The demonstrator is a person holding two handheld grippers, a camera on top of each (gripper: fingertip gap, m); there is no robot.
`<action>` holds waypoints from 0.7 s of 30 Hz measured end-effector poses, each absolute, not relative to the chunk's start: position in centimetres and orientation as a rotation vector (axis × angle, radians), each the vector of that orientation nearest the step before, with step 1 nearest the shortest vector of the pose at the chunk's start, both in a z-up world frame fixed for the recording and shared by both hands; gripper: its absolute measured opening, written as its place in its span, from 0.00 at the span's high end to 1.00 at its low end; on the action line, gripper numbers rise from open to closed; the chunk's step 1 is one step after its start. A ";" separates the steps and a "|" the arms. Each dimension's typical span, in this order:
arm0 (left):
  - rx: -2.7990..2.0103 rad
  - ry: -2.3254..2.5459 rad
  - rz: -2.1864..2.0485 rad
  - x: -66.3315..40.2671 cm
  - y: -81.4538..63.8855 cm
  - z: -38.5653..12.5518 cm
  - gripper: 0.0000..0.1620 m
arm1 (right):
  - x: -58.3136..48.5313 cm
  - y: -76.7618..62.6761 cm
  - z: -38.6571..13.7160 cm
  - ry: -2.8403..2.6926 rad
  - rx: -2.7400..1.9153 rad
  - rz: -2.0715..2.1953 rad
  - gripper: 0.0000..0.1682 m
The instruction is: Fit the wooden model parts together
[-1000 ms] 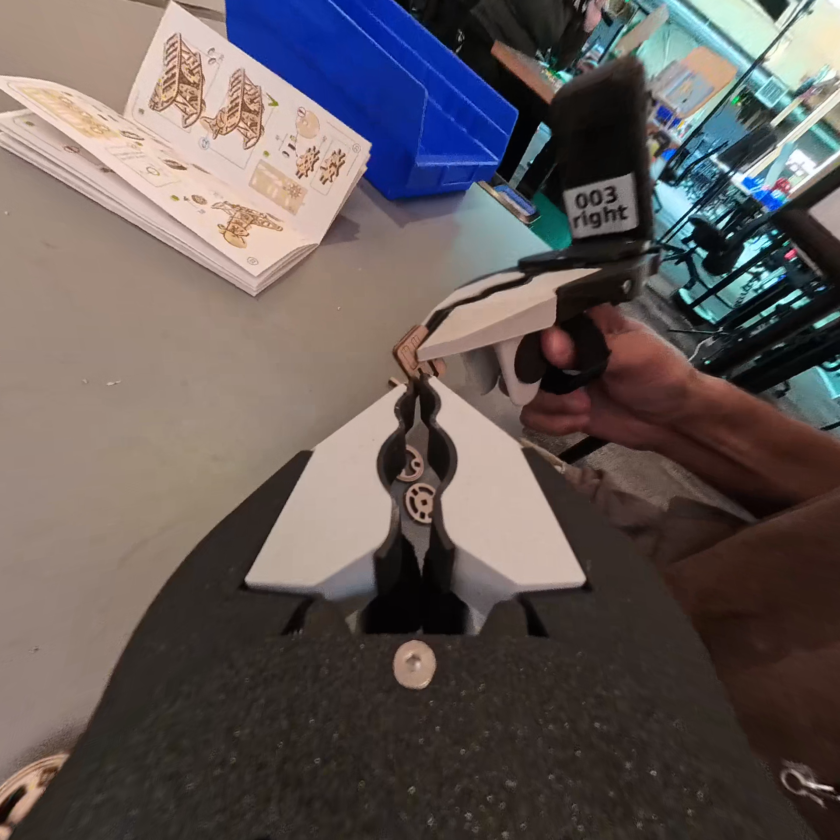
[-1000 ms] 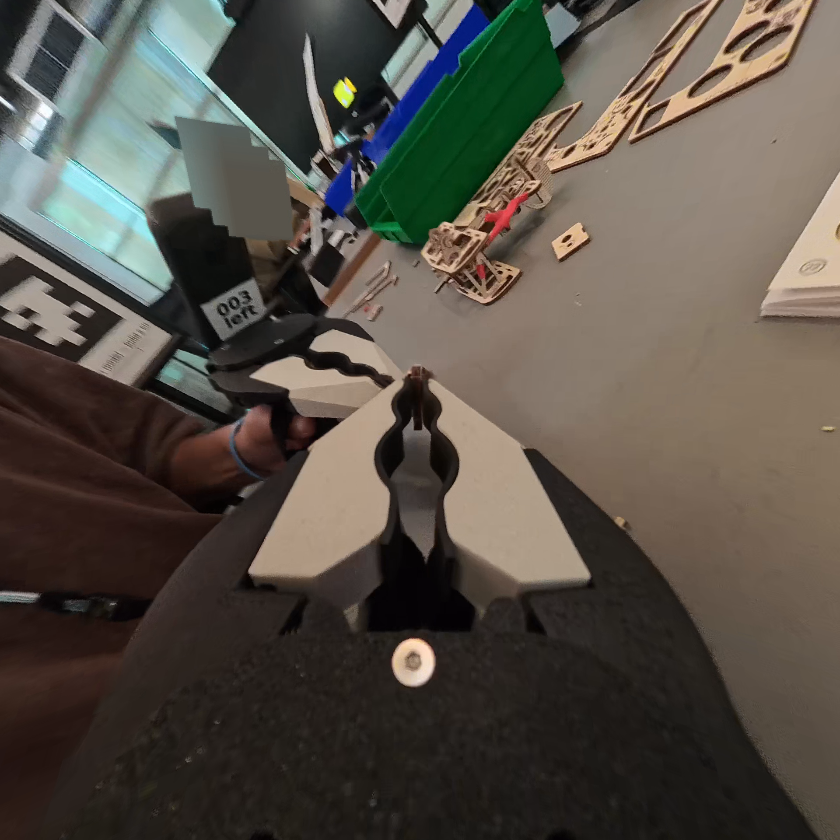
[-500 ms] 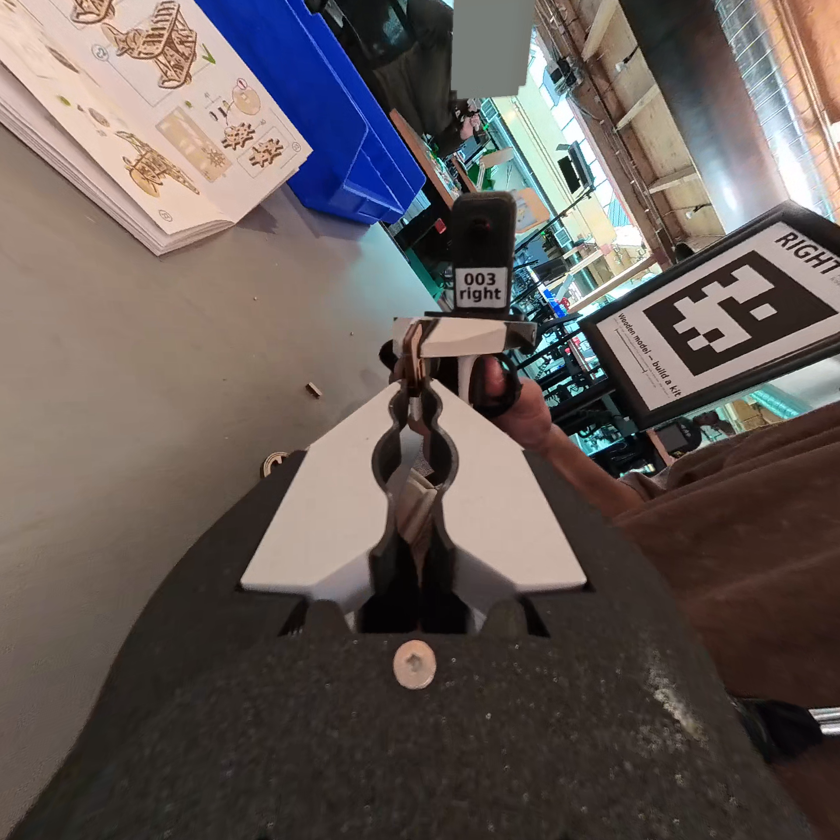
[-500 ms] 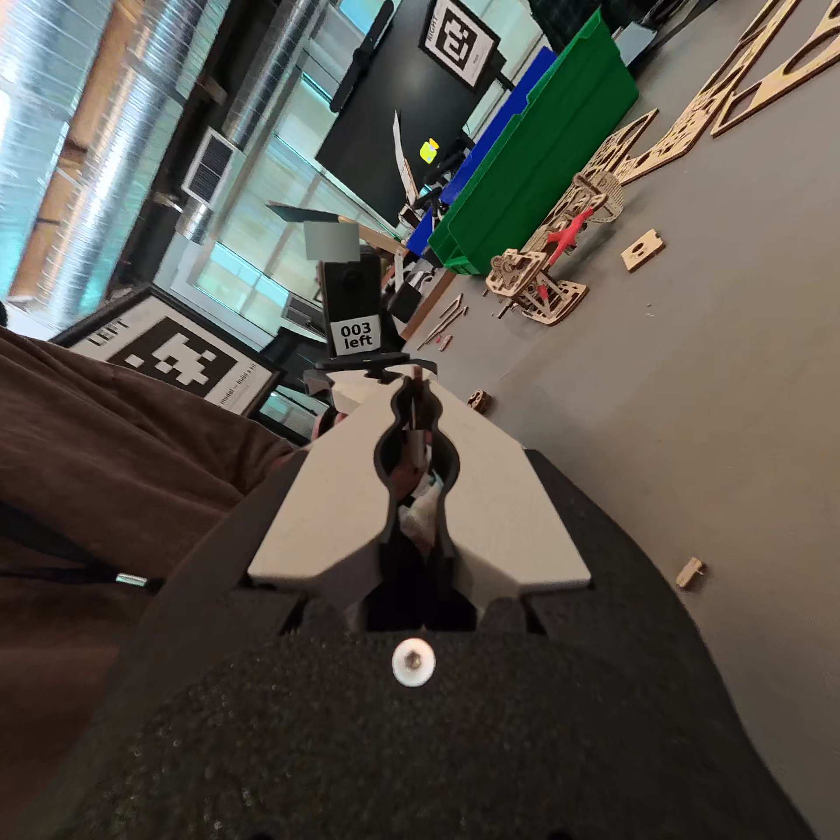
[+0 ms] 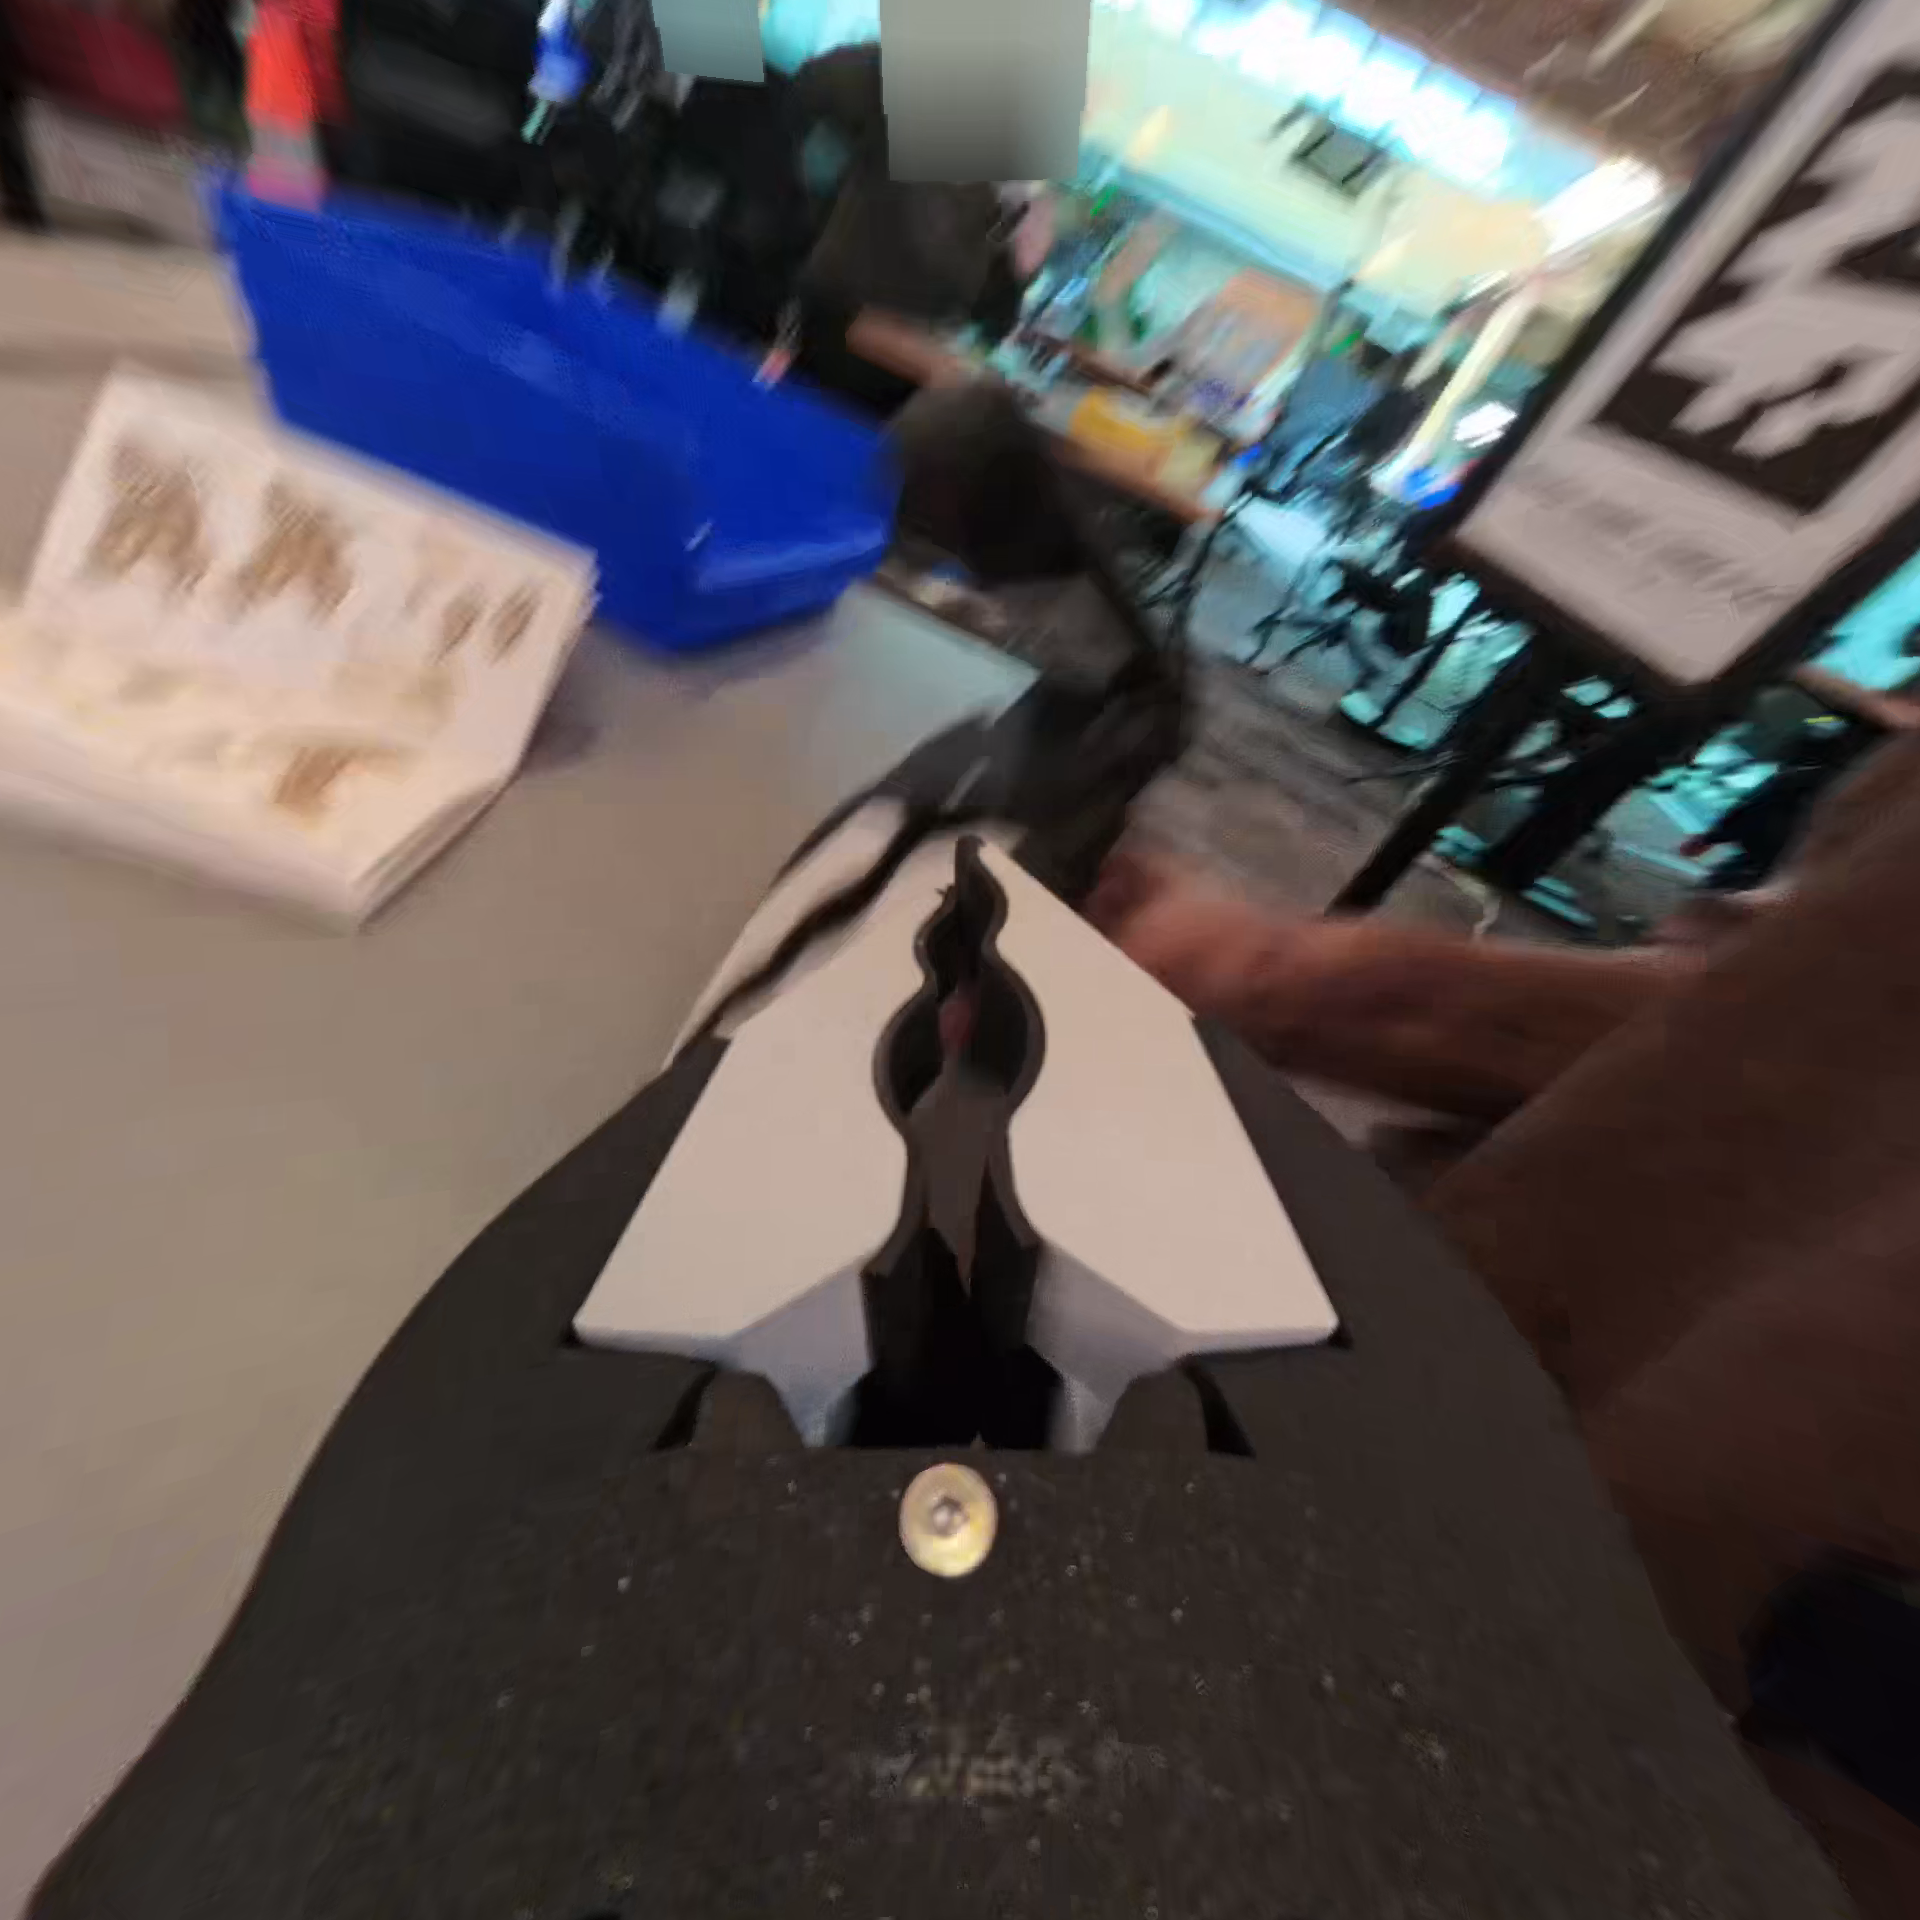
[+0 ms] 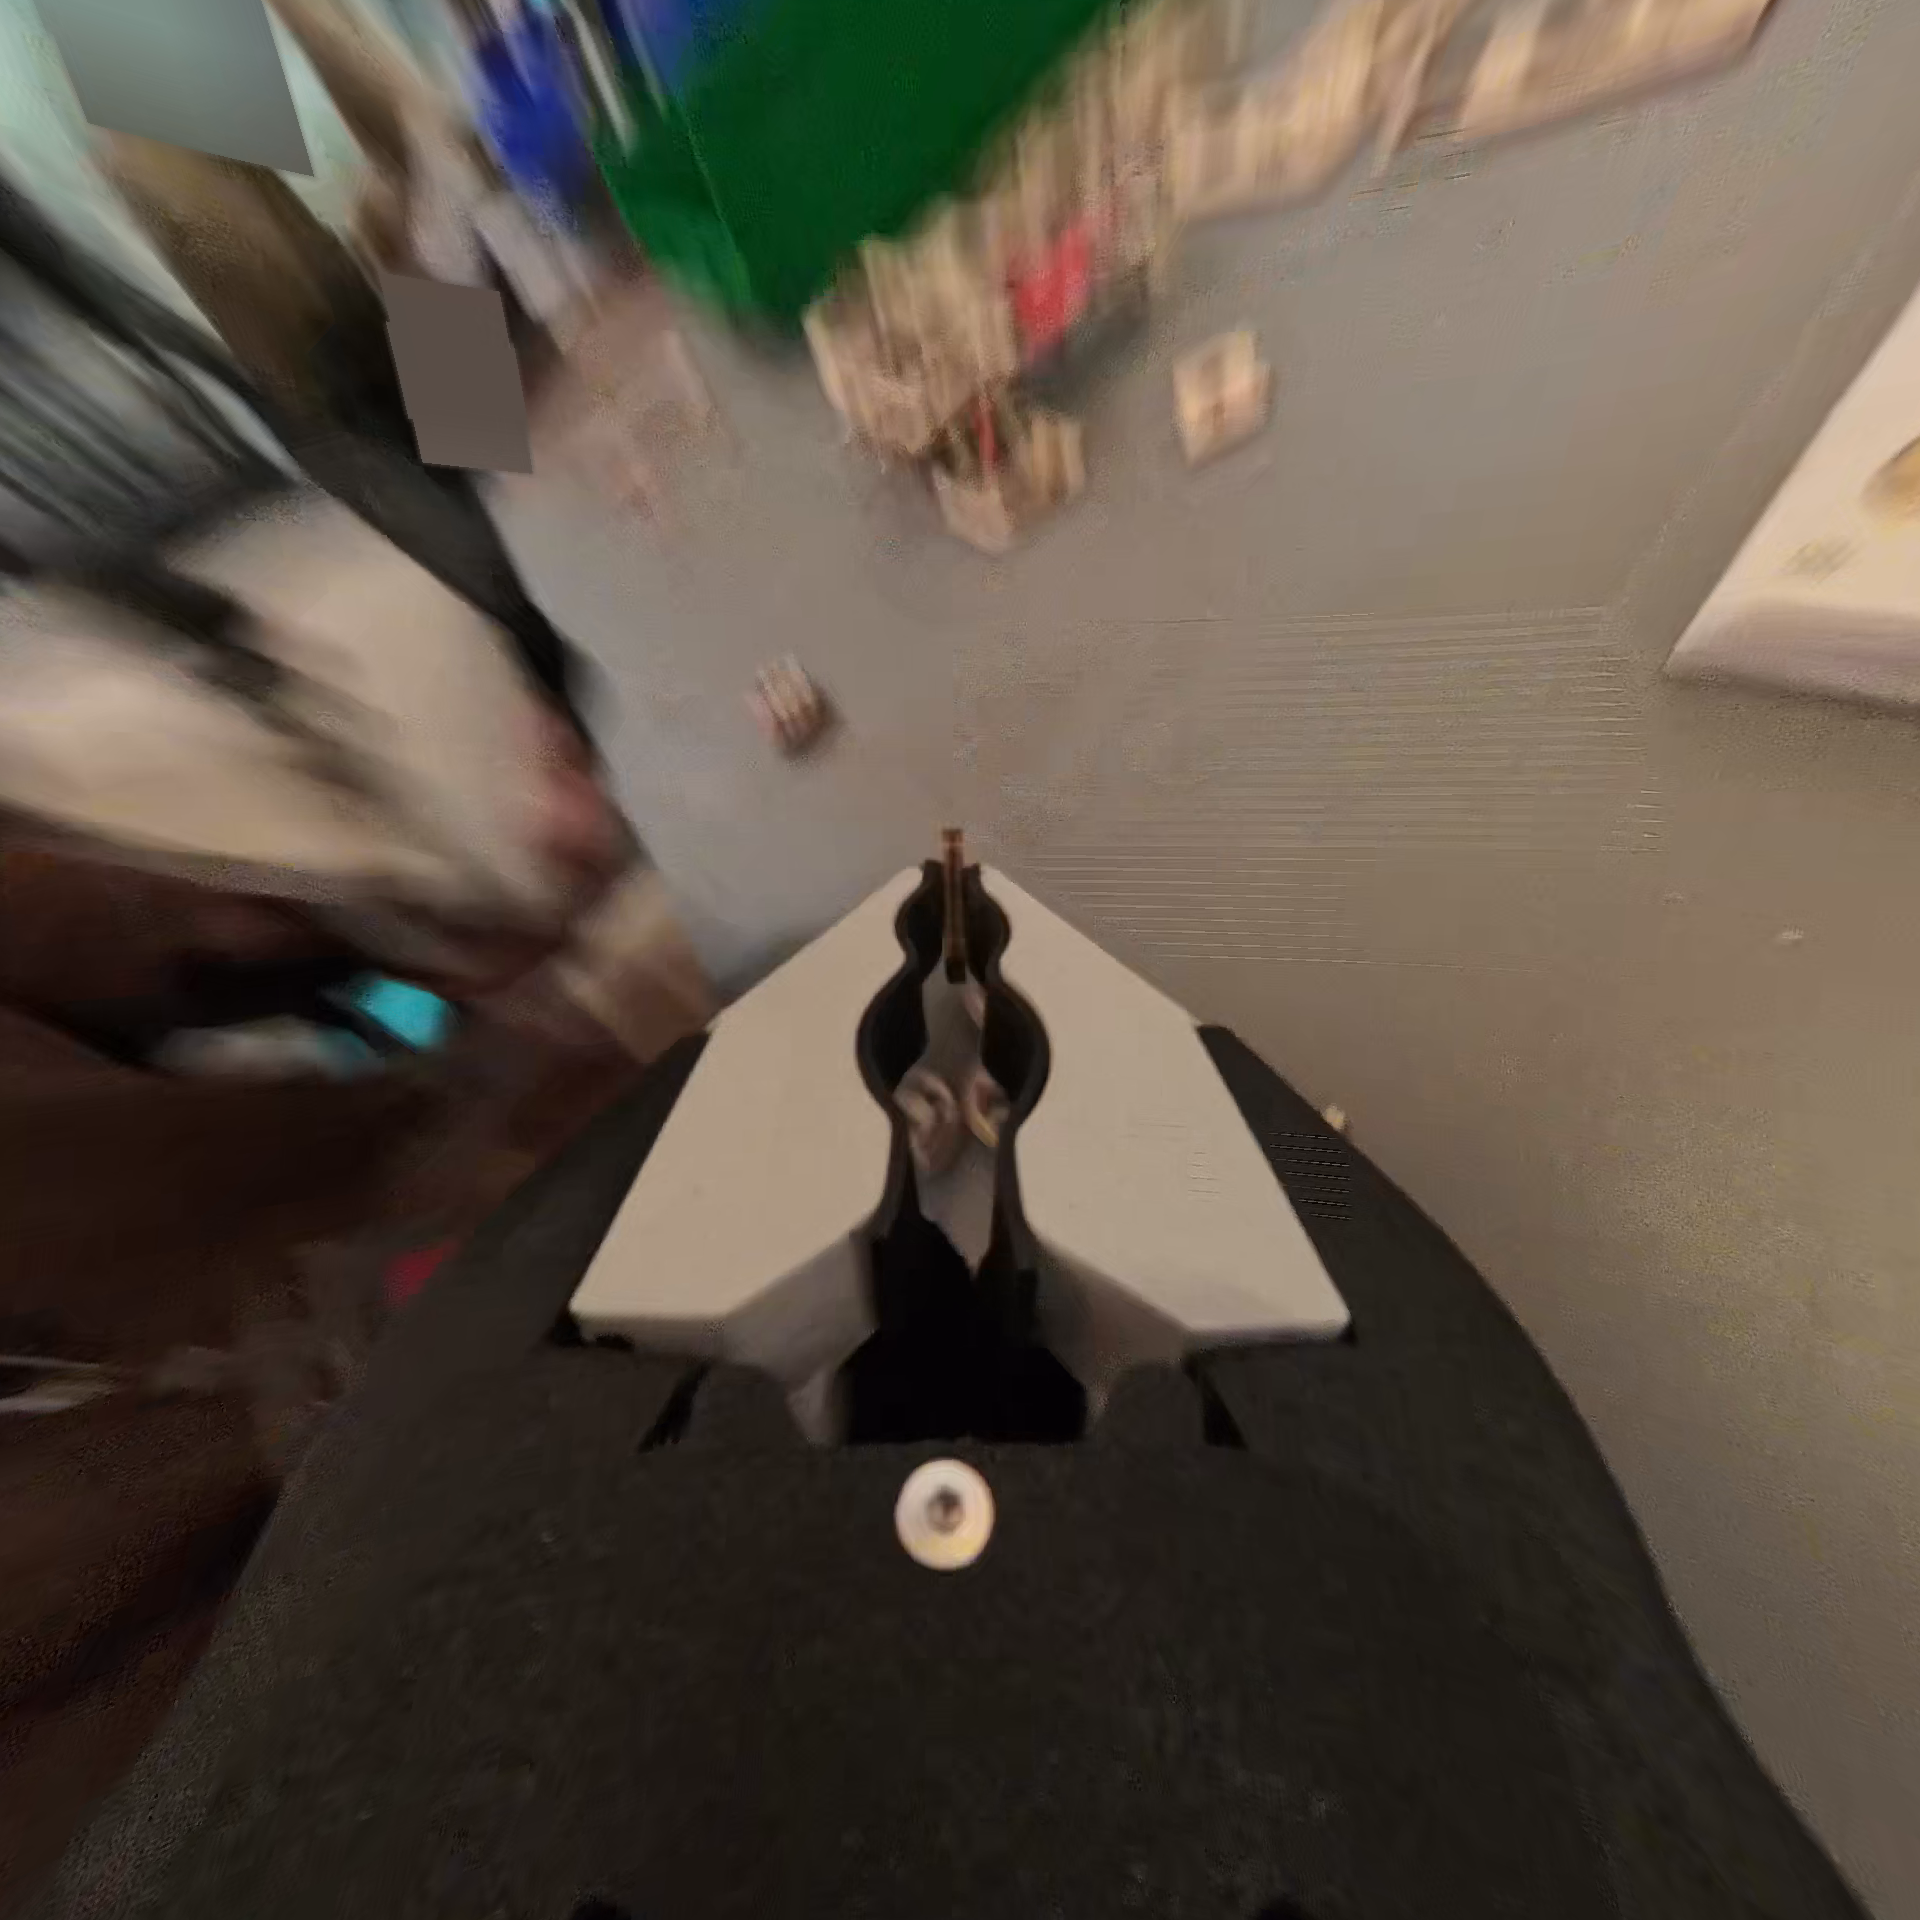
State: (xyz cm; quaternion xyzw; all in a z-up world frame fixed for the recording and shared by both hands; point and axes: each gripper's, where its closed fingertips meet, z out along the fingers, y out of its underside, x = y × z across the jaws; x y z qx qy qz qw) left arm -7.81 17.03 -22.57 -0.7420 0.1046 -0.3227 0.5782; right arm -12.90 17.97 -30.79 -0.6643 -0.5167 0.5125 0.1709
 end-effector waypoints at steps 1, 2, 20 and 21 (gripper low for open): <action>-1.740 0.306 -0.667 -6.8 17.4 -21.6 1.00 | -13.3 16.3 -32.0 -1.539 -1.875 1.432 0.98; -1.763 0.347 -0.439 -7.8 18.5 -22.3 1.00 | -13.9 14.9 -30.2 -1.431 -1.822 1.648 0.99; -1.869 0.026 -0.931 -11.0 18.0 -25.0 0.93 | -13.5 18.5 -24.3 -1.088 -1.760 2.160 0.98; -1.863 0.004 -0.956 -11.3 18.0 -25.1 0.95 | -13.4 18.3 -24.2 -1.081 -1.757 2.196 0.98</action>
